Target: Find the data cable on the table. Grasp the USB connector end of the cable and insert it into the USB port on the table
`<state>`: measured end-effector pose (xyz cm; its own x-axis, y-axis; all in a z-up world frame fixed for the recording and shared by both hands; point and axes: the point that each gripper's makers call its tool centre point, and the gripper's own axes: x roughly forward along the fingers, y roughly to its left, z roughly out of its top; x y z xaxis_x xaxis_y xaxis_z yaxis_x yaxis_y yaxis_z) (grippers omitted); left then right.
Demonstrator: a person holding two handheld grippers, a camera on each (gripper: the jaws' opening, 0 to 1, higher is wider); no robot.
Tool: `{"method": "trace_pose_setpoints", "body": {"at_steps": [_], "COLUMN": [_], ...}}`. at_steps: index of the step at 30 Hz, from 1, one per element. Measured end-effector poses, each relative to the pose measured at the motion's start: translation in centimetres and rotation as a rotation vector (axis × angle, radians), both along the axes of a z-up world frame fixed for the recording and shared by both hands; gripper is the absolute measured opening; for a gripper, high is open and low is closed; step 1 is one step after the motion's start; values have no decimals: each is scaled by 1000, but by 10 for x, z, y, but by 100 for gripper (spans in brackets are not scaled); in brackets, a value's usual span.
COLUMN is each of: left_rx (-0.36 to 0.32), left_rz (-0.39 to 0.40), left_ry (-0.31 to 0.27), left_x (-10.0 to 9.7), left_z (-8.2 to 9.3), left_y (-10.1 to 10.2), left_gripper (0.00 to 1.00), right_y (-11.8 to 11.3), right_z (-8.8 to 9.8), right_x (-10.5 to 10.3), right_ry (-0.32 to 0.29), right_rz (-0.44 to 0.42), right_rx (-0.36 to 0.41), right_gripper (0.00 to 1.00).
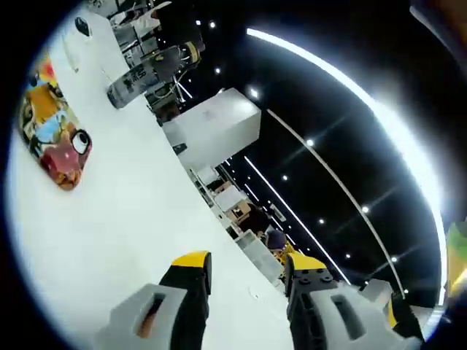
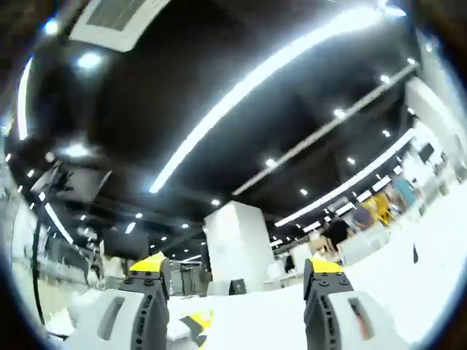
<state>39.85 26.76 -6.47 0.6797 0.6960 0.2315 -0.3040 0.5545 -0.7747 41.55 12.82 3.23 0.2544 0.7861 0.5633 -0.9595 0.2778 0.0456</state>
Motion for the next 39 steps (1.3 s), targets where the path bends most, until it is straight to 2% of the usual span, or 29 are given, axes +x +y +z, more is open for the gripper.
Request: {"method": "trace_pose_setpoints", "body": {"at_steps": [2, 5, 7, 8, 10, 12, 16, 17, 21, 24, 27, 39], "left_rx": [8, 10, 6, 1, -3, -13, -74, -88, -105, -111, -102, -81], "left_rz": [20, 50, 61, 63, 66, 71, 95, 100, 96, 94, 96, 109], "left_ry": [3, 2, 4, 8, 4, -13, -55, -62, -77, -83, -69, -51], "left_x": [-2, -4, -5, -4, -5, -7, -16, -17, -18, -17, -16, -15], "left_z": [1, 1, -1, -3, -4, -5, -12, -14, -16, -17, -17, -16], "left_y": [-1, 0, 6, 16, 23, 27, 31, 33, 35, 31, 29, 24], "left_gripper": [40, 40, 40, 40, 40, 40, 40, 40, 40, 40, 39, 39], "right_y": [5, 6, 7, 5, 2, -9, -23, -24, -25, -22, -20, -22], "right_z": [-6, -10, -19, -23, -24, -19, -23, -24, -24, -22, -21, -20], "right_x": [-5, -10, -3, 5, 17, 28, 48, 51, 53, 48, 47, 52], "right_ry": [17, 32, 44, 73, 144, 204, 314, 325, 340, 324, 316, 360], "right_rz": [18, 30, -4, -26, -36, -49, -72, -75, -71, -58, -54, -36], "right_rx": [-29, -26, -48, -50, -26, 54, 113, 122, 132, 125, 122, 148], "right_gripper": [78, 77, 77, 77, 76, 75, 73, 73, 72, 73, 73, 73]}}
